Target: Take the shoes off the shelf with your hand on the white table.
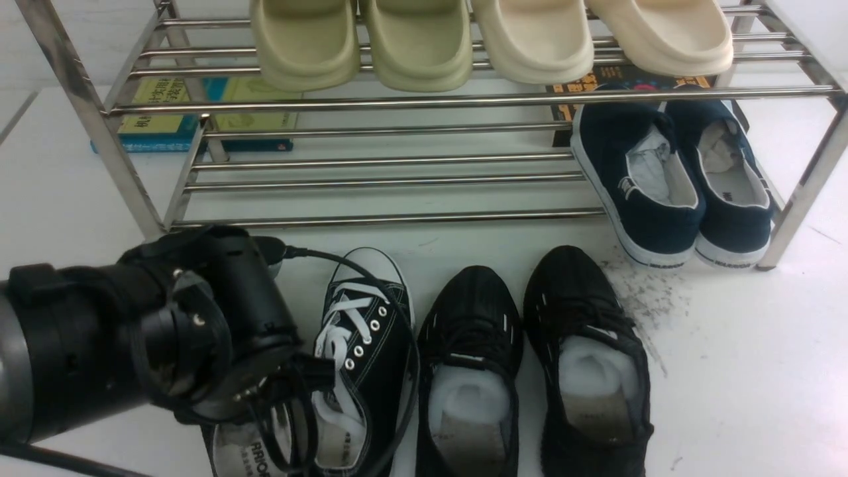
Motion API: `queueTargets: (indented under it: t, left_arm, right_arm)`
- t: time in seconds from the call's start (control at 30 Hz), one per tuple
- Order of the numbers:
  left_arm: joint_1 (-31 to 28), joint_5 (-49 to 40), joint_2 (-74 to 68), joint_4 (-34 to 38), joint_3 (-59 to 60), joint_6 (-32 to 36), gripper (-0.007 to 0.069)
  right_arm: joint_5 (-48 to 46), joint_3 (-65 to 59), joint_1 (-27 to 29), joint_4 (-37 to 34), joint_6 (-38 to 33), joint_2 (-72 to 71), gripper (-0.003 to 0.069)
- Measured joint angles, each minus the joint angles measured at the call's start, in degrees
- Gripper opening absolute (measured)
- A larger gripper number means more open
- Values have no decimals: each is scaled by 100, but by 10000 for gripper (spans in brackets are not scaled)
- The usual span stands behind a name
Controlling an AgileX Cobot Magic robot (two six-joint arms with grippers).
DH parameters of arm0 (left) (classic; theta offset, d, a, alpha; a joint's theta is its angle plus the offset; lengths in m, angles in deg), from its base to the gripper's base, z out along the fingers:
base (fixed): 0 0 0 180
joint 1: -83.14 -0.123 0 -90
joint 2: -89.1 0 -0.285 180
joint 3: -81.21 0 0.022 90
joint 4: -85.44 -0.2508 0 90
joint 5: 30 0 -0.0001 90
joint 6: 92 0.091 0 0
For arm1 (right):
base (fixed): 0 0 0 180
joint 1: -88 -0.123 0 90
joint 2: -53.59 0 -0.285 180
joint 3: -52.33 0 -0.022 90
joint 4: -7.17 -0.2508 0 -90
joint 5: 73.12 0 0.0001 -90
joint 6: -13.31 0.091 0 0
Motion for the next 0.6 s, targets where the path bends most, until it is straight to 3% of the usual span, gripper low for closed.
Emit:
queueTargets:
  t: [0.2, 0.3, 0.43, 0.47, 0.5, 0.6]
  left_arm:
    - [0, -307, 11, 15, -137, -69, 344]
    - [0, -693, 94, -8, -308, -102, 347]
    - [-220, -1301, 487, -298, -508, -198, 150]
    - [-275, -1314, 505, -304, -508, -203, 137]
    - [-524, -1289, 621, -311, -493, -203, 62]
    - [-1179, -918, 733, -152, -305, -198, 9]
  right_arm:
    - [0, 0, 0, 0, 0, 0, 239]
    - [0, 0, 0, 0, 0, 0, 239]
    - [0, 0, 0, 0, 0, 0, 239]
    - [0, 0, 0, 0, 0, 0, 239]
    - [0, 0, 0, 0, 0, 0, 239]
    - [0, 0, 0, 0, 0, 0, 239]
